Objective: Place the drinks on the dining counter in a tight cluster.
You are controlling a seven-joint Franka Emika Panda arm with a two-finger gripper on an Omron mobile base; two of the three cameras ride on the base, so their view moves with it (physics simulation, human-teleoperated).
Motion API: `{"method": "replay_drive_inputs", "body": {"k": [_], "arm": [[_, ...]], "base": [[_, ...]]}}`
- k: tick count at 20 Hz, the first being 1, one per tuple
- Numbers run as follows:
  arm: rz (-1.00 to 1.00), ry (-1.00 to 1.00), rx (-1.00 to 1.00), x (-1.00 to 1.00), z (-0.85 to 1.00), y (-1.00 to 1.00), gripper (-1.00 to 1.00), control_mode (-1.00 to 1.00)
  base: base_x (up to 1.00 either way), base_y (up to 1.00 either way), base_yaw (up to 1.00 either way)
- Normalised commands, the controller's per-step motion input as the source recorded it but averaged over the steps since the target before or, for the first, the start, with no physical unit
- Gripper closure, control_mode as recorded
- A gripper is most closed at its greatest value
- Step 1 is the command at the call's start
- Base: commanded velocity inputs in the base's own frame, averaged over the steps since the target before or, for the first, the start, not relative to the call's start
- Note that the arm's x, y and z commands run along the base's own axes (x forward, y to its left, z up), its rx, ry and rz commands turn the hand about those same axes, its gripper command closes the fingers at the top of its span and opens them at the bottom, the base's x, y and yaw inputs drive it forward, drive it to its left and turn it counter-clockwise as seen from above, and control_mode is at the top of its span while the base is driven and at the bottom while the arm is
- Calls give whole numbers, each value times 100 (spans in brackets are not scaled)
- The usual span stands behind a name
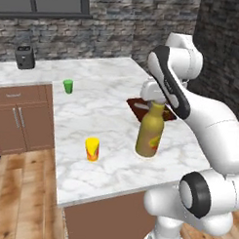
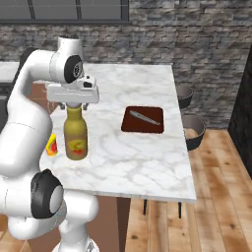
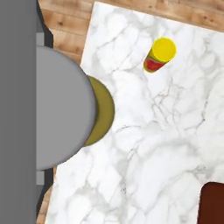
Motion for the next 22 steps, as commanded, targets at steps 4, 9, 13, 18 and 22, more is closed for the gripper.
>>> {"method": "replay_drive_inputs", "body": {"k": [4,9,13,18,22], "arm": [[0,3,0,54,-37,-6,100,-100],[-6,1,-1,52,-52,9,100,-100],[-10,-1,0,39,-32,17,100,-100],[-8,-15,0,28,-34,17,100,-100],[-2,-7,0,25,-24,7,100,-100]], "base": [[0,0,0],[0,0,0],[0,0,0],[0,0,0],[0,0,0]]}}
